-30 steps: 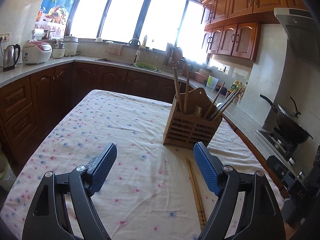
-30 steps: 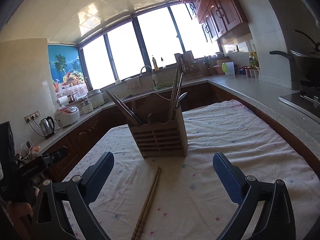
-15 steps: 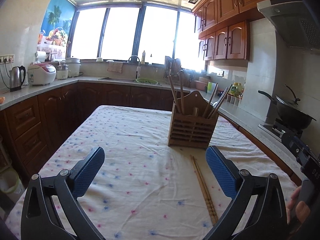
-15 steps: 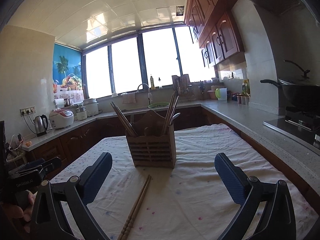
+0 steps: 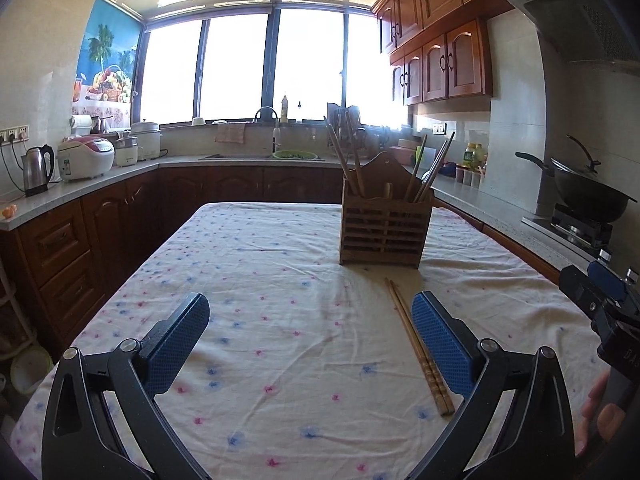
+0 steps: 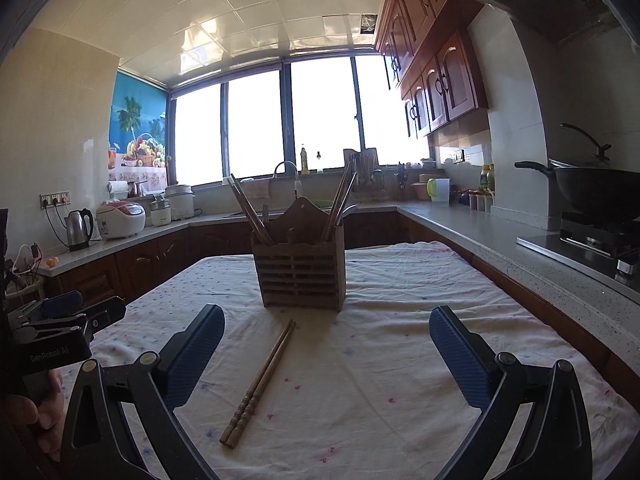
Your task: Organize utensils
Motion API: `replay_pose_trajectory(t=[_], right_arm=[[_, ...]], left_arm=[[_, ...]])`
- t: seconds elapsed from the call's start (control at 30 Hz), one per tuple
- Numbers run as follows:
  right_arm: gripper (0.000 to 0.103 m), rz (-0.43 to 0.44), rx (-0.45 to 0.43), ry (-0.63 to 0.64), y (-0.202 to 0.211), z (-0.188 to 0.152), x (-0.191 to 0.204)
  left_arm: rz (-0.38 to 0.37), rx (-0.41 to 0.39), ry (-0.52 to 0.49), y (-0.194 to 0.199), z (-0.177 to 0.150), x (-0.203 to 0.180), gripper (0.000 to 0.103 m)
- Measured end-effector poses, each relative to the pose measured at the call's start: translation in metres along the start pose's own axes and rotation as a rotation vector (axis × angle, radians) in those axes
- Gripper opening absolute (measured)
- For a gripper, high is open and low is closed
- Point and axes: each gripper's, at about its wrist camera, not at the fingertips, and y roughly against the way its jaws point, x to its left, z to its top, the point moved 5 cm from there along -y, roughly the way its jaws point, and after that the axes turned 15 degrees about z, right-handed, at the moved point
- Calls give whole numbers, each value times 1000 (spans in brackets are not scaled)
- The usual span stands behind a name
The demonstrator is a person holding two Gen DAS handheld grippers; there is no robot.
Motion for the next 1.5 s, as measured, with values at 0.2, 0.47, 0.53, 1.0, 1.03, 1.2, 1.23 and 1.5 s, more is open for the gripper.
replay_pose_trajectory(t=[0.2,0.47,0.53,1.0,1.03,1.2,1.23,1.5], right_arm=[[103,-4,9,-6,2,-2,-2],[103,-13,13,-21,6,-7,-9],[103,-15,13,-23,7,-7,-9],[103,-16,18,-22,7,-7,-9],[103,-16,19,-22,7,-8,-9],[103,-10,17,-20,7,-9,-9],[103,-10,16,-19,7,-9,-9],[103,-6,12,-19,8,-10,-10]], left_arm=[[13,6,-16,-1,-5,-1,103],[27,8,-29,0,-8,-2,103],[35,7,-32,0,-9,-2,103],[59,14,-27,0,-10,3,103],[59,14,-27,0,-10,3,103],[58,4,-30,1,-9,2,103],[58,0,-32,2,-9,1,103],[59,-25,-55,8,-8,-5,103]])
